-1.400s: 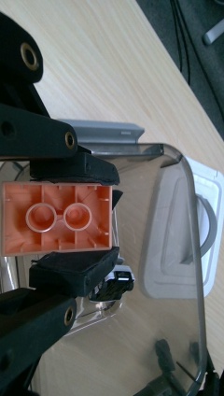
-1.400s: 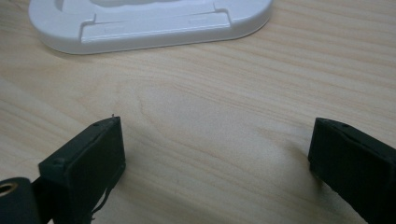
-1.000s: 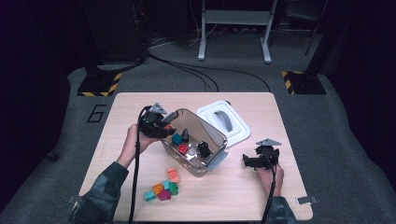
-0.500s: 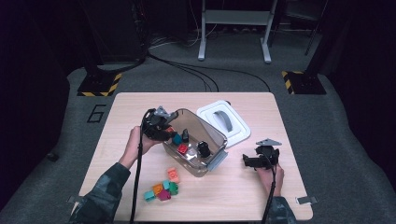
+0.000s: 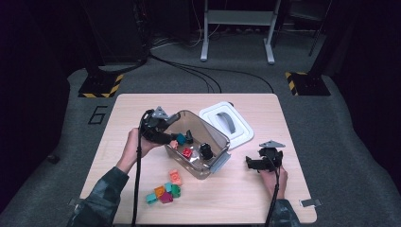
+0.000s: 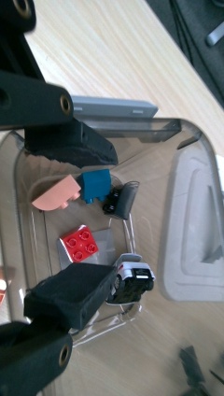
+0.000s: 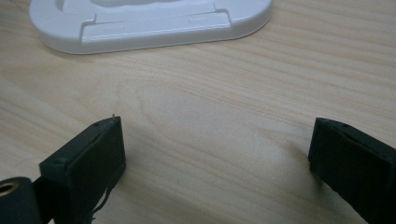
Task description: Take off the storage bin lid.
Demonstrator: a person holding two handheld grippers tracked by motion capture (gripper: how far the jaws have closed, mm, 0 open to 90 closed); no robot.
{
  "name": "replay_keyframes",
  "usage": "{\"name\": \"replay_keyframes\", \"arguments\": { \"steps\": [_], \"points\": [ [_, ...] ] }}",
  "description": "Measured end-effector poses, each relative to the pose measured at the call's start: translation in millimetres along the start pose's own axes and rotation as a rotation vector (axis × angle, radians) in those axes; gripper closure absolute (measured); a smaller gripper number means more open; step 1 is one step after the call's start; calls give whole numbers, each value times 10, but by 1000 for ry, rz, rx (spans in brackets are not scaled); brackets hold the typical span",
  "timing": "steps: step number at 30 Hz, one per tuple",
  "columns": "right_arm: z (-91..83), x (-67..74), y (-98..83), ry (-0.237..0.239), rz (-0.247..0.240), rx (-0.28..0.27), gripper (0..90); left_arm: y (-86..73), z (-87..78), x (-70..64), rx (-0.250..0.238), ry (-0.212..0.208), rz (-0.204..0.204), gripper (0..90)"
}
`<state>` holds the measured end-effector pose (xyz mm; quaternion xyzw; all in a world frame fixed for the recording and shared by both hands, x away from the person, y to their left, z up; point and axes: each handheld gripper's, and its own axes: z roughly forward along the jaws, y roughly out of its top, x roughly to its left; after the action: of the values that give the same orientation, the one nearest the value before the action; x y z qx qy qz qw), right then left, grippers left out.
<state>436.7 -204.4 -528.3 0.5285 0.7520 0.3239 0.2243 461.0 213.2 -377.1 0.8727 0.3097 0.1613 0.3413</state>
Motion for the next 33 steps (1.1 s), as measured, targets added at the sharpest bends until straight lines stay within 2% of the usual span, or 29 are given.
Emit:
{"name": "replay_keyframes", "arguments": {
  "steps": [5,9,11,16,19,22,27,30,33],
  "points": [
    [0,0,0,0,0,0,30,-71,-198,-38,-41,9,-3,319],
    [0,0,0,0,0,0,30,-180,-326,-54,-51,13,-5,272],
    [-1,-1,0,1,-1,0,30,-264,-385,-52,-53,21,-1,251],
    [0,0,0,0,0,0,30,-537,-499,-46,-57,38,-28,188],
    [-1,1,0,2,0,0,30,-736,-522,-70,-59,44,-55,155],
    [-1,0,-1,0,-1,0,30,-920,-517,-94,-44,43,-64,150],
    [-1,1,0,2,0,0,30,-1180,-479,-146,-34,21,-75,130],
    [-1,1,-1,2,1,0,30,-1343,-462,-214,-39,1,-93,123],
    [-2,1,-1,1,0,0,30,-1463,-436,-284,-20,-17,-97,124]
  ]
}}
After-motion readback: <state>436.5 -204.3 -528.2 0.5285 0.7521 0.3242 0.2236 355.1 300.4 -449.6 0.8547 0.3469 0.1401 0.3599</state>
